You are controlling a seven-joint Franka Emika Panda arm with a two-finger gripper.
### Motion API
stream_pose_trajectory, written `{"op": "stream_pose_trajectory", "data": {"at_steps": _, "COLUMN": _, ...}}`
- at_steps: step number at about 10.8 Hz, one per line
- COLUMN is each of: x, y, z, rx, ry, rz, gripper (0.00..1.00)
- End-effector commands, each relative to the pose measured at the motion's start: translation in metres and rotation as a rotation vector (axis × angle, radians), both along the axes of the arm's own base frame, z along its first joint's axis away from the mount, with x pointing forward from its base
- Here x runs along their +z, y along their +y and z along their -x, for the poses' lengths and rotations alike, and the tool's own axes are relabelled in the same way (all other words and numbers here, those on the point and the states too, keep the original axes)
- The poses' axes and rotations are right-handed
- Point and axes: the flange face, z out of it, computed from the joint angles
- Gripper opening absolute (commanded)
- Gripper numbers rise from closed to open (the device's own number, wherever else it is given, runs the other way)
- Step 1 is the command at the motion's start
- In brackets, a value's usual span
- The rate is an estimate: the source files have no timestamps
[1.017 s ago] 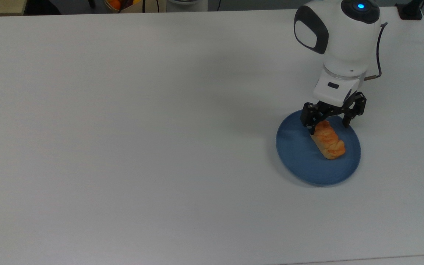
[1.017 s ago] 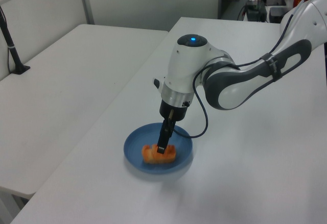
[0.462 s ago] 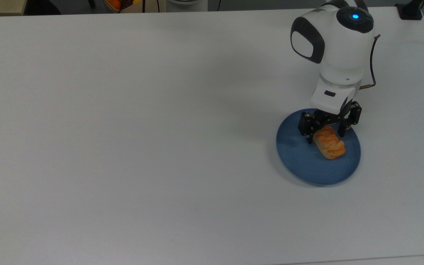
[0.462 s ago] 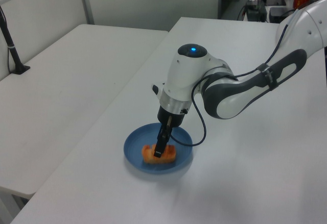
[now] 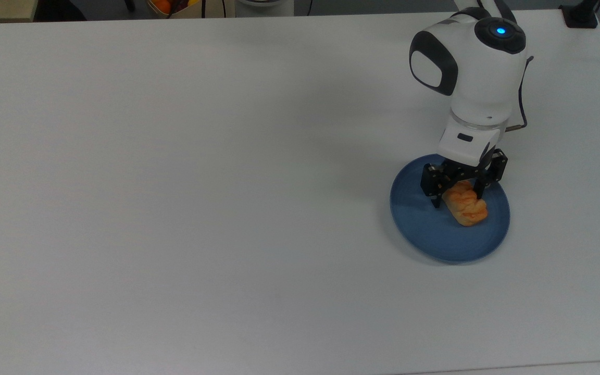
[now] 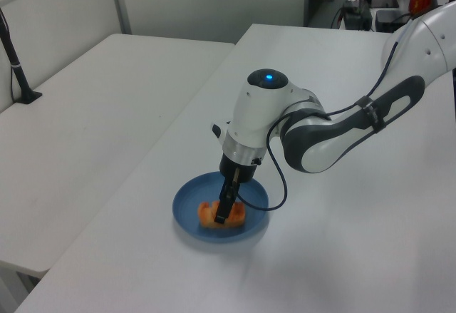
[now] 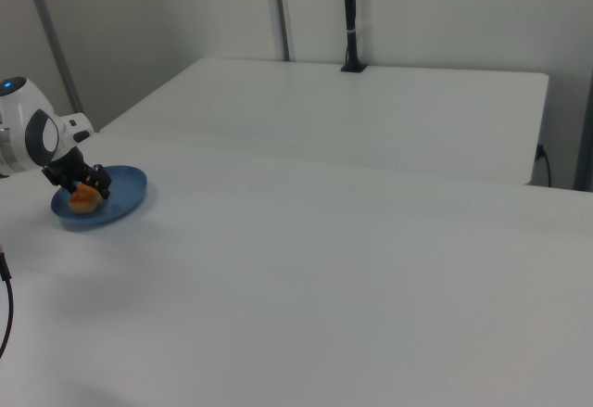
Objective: Put the bread on the table
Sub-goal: 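Lower the gripper and close it on the orange bread, then lift the bread off the plate and carry it away from the plate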
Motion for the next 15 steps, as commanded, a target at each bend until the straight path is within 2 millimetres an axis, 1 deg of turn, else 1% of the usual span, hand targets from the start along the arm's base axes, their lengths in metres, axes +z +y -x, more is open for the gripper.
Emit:
{"op": "stream_pose_trajectory", "data": {"at_steps": 1, "x": -0.004, "y": 0.007, "z": -0.001, "rx": 0.010, "ry": -0.044, "rz": 0.015, "gripper": 0.39}}
{"op": "stream_pose_trajectory", "data": {"at_steps": 3, "x": -0.002, "y": 0.008, "z": -0.002, "rx": 0.016, "ry": -0.061, "rz": 0.005, "gripper": 0.07}}
{"op": "stream_pose_trajectory", "data": {"at_steps": 4, "x": -0.002, "y": 0.009, "z": -0.002, "rx": 0.017, "ry": -0.065, "rz": 0.001, "gripper": 0.00}}
{"op": "stream_pose_trajectory", "data": {"at_steps": 6, "x": 0.001, "y": 0.010, "z": -0.001, "rx": 0.019, "ry": -0.068, "rz": -0.001, "gripper": 0.00}}
{"op": "stream_pose_trajectory", "data": {"at_steps": 7, "x": 0.011, "y": 0.010, "z": -0.001, "rx": 0.018, "ry": -0.075, "rz": -0.007, "gripper": 0.00}}
{"op": "stream_pose_trajectory", "data": {"at_steps": 9, "x": 0.055, "y": -0.002, "z": 0.003, "rx": 0.005, "ry": -0.097, "rz": -0.029, "gripper": 0.00}}
{"op": "stream_pose_trajectory", "data": {"at_steps": 10, "x": 0.081, "y": -0.012, "z": 0.001, "rx": -0.013, "ry": -0.117, "rz": -0.049, "gripper": 0.00}}
{"op": "stream_pose_trajectory", "data": {"at_steps": 11, "x": 0.101, "y": -0.029, "z": -0.002, "rx": -0.035, "ry": -0.129, "rz": -0.061, "gripper": 0.00}}
{"op": "stream_pose_trajectory", "data": {"at_steps": 12, "x": 0.123, "y": -0.050, "z": -0.006, "rx": -0.059, "ry": -0.148, "rz": -0.070, "gripper": 0.00}}
{"op": "stream_pose_trajectory", "data": {"at_steps": 13, "x": 0.142, "y": -0.074, "z": -0.009, "rx": -0.086, "ry": -0.161, "rz": -0.074, "gripper": 0.00}}
{"op": "stream_pose_trajectory", "data": {"at_steps": 15, "x": 0.175, "y": -0.136, "z": -0.017, "rx": -0.144, "ry": -0.185, "rz": -0.073, "gripper": 0.00}}
